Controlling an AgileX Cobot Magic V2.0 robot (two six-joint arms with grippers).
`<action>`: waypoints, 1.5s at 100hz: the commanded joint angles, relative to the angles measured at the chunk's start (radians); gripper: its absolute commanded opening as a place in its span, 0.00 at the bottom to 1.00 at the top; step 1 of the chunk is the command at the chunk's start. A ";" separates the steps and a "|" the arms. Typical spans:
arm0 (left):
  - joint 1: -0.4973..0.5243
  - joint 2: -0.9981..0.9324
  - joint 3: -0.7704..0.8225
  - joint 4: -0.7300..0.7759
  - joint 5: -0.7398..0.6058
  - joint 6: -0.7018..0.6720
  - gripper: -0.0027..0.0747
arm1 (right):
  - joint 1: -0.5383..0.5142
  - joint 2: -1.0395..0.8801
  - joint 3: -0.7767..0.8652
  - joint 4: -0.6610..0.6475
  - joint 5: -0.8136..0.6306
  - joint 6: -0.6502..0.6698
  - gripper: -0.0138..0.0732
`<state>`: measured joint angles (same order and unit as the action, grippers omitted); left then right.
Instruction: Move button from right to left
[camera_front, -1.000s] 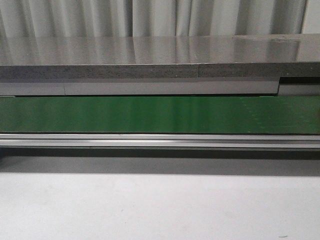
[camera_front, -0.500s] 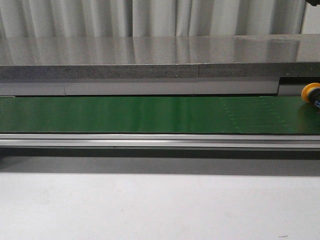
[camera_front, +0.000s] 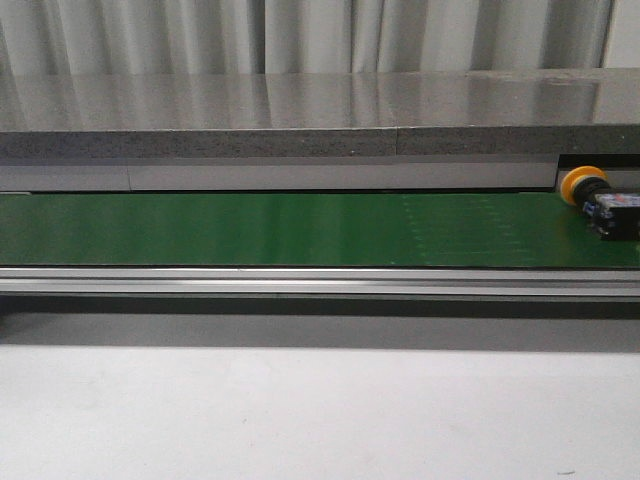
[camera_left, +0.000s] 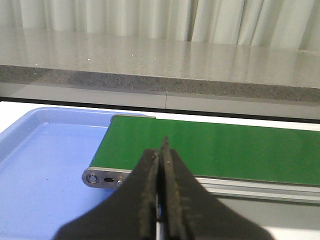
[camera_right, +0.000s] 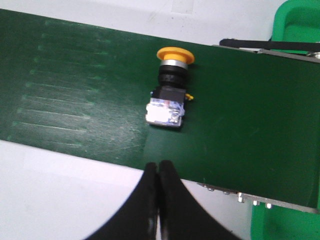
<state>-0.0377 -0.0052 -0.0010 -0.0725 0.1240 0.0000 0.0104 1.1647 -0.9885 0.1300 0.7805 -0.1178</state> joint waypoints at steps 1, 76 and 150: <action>-0.007 -0.032 0.044 0.000 -0.079 -0.012 0.01 | 0.001 -0.101 0.047 -0.009 -0.120 0.010 0.08; -0.007 -0.032 0.044 0.000 -0.079 -0.012 0.01 | 0.001 -0.700 0.506 -0.033 -0.388 0.041 0.08; -0.007 -0.032 0.044 0.002 -0.079 -0.012 0.01 | 0.001 -0.985 0.565 -0.032 -0.443 0.041 0.08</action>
<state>-0.0377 -0.0052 -0.0010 -0.0725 0.1240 0.0000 0.0104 0.1775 -0.4002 0.1012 0.4135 -0.0766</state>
